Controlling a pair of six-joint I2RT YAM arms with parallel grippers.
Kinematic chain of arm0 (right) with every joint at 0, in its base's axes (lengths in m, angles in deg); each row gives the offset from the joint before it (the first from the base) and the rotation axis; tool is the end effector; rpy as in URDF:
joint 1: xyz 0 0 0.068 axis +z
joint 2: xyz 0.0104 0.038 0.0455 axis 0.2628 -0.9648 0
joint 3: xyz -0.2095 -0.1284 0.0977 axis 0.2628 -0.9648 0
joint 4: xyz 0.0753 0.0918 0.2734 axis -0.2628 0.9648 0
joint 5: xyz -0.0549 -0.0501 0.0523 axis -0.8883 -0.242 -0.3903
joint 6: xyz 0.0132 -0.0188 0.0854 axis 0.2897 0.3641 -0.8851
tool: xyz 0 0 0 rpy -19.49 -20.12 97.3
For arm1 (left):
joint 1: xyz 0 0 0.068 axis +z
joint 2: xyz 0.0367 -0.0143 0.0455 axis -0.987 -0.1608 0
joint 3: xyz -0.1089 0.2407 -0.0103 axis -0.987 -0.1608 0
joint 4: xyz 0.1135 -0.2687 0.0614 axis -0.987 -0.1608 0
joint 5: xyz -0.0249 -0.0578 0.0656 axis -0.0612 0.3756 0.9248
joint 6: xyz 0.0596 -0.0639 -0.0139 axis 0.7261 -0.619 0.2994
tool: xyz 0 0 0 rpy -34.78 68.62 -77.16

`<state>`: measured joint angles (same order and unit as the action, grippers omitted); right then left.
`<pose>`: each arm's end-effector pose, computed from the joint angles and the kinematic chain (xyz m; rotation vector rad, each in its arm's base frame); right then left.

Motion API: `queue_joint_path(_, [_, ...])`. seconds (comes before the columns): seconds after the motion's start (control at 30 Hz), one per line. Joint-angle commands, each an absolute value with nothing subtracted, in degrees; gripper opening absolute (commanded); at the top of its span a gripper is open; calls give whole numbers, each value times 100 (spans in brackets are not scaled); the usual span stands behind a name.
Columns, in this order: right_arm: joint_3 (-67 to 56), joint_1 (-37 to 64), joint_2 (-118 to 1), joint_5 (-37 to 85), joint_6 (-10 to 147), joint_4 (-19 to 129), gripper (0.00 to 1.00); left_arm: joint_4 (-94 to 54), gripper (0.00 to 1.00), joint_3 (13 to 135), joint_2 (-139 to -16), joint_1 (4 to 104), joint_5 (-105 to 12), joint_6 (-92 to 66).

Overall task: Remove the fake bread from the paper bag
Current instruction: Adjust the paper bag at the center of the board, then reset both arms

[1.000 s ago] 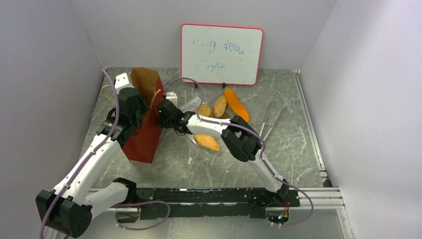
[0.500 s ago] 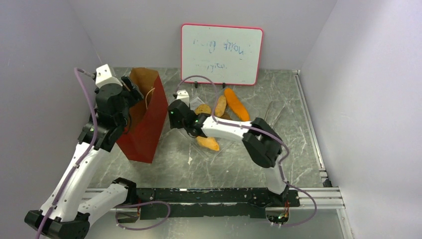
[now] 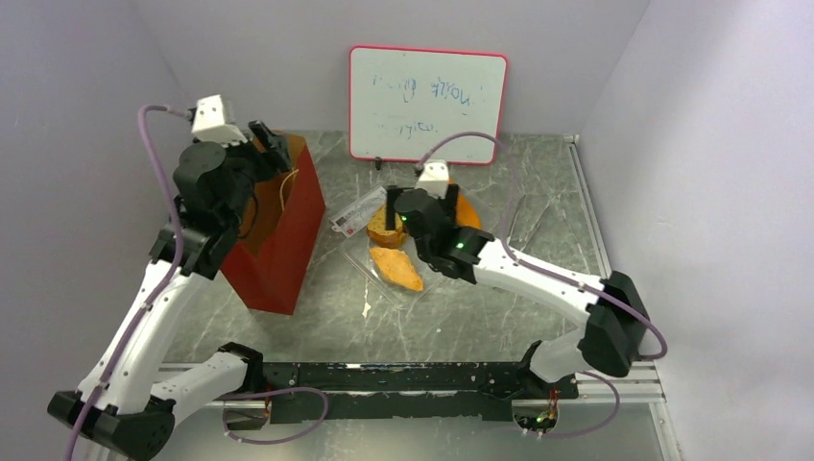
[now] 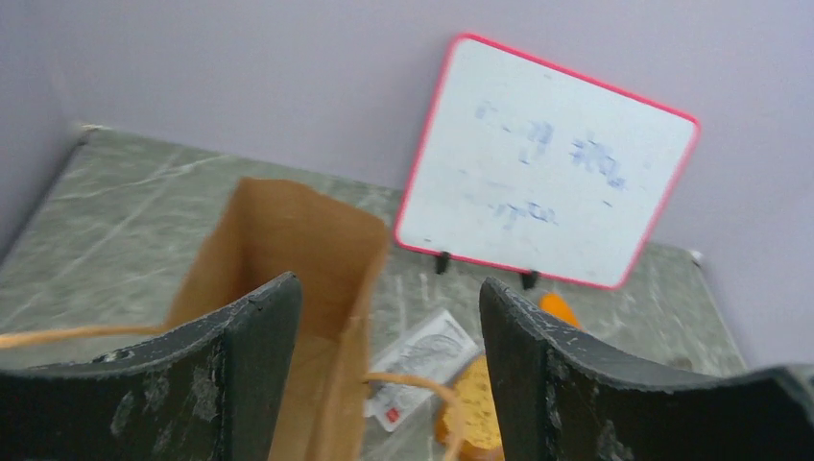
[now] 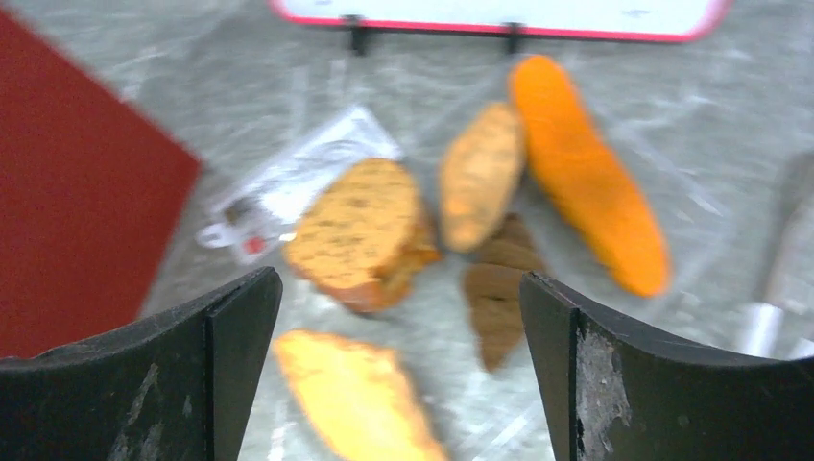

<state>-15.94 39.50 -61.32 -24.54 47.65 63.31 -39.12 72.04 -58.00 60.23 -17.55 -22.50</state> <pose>0.2721 0.2964 0.2712 -0.0318 1.9373 0.2292 0.2754 -0.0735 0.4457 -0.2809 1.5972 -0.2670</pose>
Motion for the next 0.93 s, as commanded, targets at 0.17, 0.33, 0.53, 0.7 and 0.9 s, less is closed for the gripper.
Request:
queue_joint_path(0.17, [-2748,3015,-5112,-3552,3999,7586,100,-2159,64,7209,-6477,4407,-2162,-1165])
queue_joint_path(0.33, [-3136,2598,-4732,-3553,3818,7706,100,-1416,65,7038,-7373,3567,-1922,-1062])
queue_joint_path(0.53, [-3173,2352,-4742,-3920,3482,8254,100,-19,67,6297,-8428,2907,-1621,-1297])
queue_joint_path(0.7, [-3096,2357,-4700,-4022,3370,8363,100,465,67,5995,-9039,2676,-1390,-1614])
queue_joint_path(0.9, [-3523,2359,-4121,-4006,3690,7784,100,742,68,5678,-9165,2600,-1228,-1779])
